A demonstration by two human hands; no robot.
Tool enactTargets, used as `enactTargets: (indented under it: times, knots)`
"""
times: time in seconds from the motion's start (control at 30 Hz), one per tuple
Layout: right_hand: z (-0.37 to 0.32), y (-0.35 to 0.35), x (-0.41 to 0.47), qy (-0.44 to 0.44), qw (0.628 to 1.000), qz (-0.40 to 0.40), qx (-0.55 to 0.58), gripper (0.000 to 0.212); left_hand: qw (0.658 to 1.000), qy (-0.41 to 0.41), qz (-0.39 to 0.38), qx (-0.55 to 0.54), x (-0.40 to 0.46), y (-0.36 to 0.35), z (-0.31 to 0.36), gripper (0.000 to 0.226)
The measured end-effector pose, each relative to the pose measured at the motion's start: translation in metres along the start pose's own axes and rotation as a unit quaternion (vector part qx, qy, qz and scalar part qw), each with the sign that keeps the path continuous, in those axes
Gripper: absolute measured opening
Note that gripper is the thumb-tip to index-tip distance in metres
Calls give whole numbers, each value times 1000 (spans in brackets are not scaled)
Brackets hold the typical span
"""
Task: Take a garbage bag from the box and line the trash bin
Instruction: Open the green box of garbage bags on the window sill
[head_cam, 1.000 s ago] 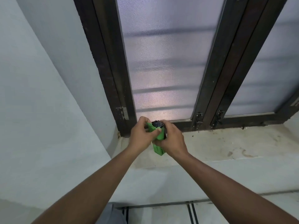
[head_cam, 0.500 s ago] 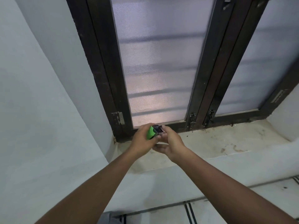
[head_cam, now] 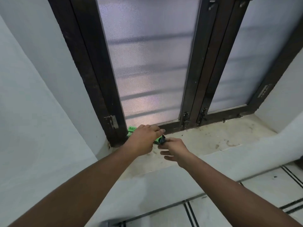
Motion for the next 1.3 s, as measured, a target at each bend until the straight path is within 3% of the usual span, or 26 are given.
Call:
enactTargets:
  times: [0.13,0.23,0.37,0.57,0.8,0.97,1.3]
  knots:
    - [-1,2,6,-2,998,17,58,23,981,-51,16,186,13,21,17,71]
    - [1,-1,7,-12,986,2,164,27,965,-73,2,254,20,31,28,47]
    - [0,-5,7,-19,967,-8,252,32,947,-115,-1,302,24,40,36,37]
    - [-3,-10,5,-23,946,-49,320,57,944,-127,-21,304,27,48,27,29]
    - [-6,-11,9,-7,942,-74,327,26,972,-84,-20,220,34,54,7,33]
    - [-10,-7,8,27,971,-82,225,22,988,-39,-26,147,36,55,0,30]
    - [-13,3,11,23,984,-44,173,14,994,-7,-32,101,35,47,-5,34]
Point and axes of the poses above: each hand's wrist, its own x-axis towards the middle knuckle, its own y-axis out of the back of the hand, z = x × y, the point moved 5 cm from there along x, towards the middle knuckle, and after that the axes turned 3 degrees about y, right-handed, at the moved point
